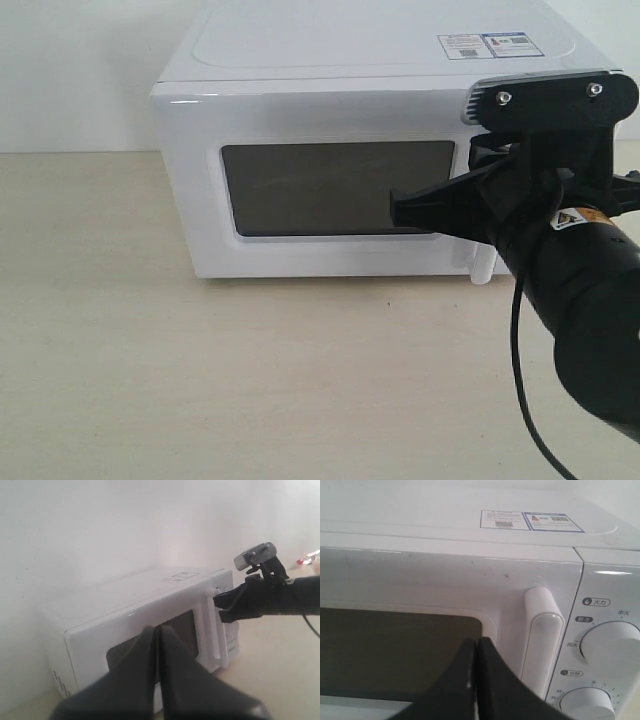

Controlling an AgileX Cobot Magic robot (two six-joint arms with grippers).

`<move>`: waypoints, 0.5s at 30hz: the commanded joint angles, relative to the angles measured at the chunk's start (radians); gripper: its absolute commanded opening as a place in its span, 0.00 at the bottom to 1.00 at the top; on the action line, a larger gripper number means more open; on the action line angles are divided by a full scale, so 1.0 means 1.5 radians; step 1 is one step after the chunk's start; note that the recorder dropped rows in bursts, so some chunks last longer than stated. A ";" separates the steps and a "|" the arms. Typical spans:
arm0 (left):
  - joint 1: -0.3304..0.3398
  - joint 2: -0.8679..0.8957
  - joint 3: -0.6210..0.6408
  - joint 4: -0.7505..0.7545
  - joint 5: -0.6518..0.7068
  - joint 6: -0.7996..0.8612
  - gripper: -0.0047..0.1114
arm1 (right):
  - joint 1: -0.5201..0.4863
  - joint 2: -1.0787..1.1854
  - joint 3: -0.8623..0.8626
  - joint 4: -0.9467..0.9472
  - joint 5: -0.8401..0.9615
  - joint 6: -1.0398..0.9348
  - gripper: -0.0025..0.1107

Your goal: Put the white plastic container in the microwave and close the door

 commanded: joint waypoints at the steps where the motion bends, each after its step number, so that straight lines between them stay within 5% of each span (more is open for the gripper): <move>1: 0.002 0.001 0.005 -0.080 -0.012 -0.030 0.07 | 0.001 -0.006 0.002 -0.002 -0.002 -0.005 0.02; 3: 0.002 0.001 0.006 -0.059 0.006 -0.082 0.07 | 0.001 -0.006 0.002 -0.002 -0.002 -0.005 0.02; 5: 0.003 0.001 0.007 0.095 0.006 -0.253 0.07 | 0.001 -0.006 0.002 -0.002 -0.002 -0.005 0.02; 8: 0.030 0.001 0.029 0.477 -0.002 -0.706 0.07 | 0.001 -0.006 0.002 -0.002 -0.002 -0.005 0.02; 10: 0.047 0.001 0.075 0.637 -0.054 -0.886 0.07 | 0.001 -0.006 0.002 -0.002 -0.002 -0.005 0.02; 15: 0.063 0.001 0.189 0.726 -0.244 -0.960 0.07 | 0.001 -0.006 0.002 -0.002 -0.002 -0.005 0.02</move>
